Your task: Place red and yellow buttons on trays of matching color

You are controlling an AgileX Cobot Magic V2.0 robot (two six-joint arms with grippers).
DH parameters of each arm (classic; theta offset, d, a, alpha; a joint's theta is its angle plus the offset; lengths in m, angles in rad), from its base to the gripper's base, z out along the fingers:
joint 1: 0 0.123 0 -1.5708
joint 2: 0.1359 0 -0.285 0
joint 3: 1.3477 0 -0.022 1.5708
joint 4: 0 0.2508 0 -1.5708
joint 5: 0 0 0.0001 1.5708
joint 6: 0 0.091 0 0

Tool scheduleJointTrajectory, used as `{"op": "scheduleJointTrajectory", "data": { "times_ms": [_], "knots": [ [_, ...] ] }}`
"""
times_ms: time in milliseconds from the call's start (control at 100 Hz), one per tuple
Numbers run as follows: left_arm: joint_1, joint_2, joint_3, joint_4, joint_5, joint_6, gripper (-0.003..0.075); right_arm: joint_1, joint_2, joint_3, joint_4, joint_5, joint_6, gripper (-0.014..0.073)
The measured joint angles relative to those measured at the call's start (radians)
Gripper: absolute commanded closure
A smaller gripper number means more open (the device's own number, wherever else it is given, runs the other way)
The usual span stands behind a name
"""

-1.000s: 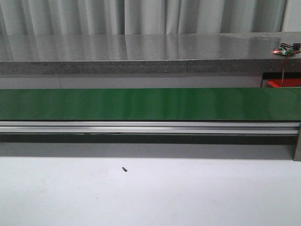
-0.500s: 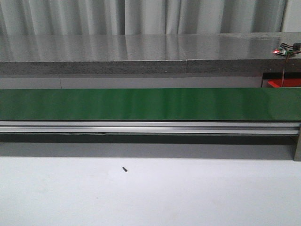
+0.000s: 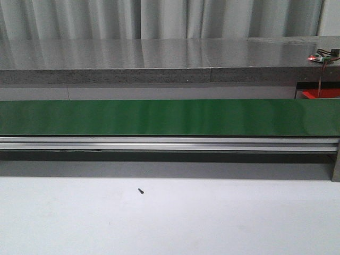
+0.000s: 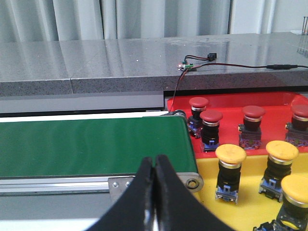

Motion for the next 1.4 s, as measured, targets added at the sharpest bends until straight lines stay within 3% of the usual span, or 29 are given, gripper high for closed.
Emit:
{"op": "scheduleJointTrajectory", "data": {
  "times_ms": [370, 600, 940, 1400],
  "knots": [
    [0.000, -0.153, 0.202, 0.068, -0.182, -0.053, 0.0740, 0.000, 0.000, 0.000, 0.000, 0.000, 0.000, 0.0662],
    [-0.004, -0.257, 0.315, 0.072, -0.210, -0.053, 0.0740, 0.000, 0.000, 0.000, 0.000, 0.000, 0.000, 0.0662],
    [-0.093, -0.423, 0.478, 0.072, -0.226, -0.055, 0.0740, 0.000, 0.000, 0.000, 0.000, 0.000, 0.000, 0.0662],
    [-0.093, -0.594, 0.556, 0.063, -0.246, -0.055, 0.0740, 0.000, 0.000, 0.000, 0.000, 0.000, 0.000, 0.0662]
  ]
}}
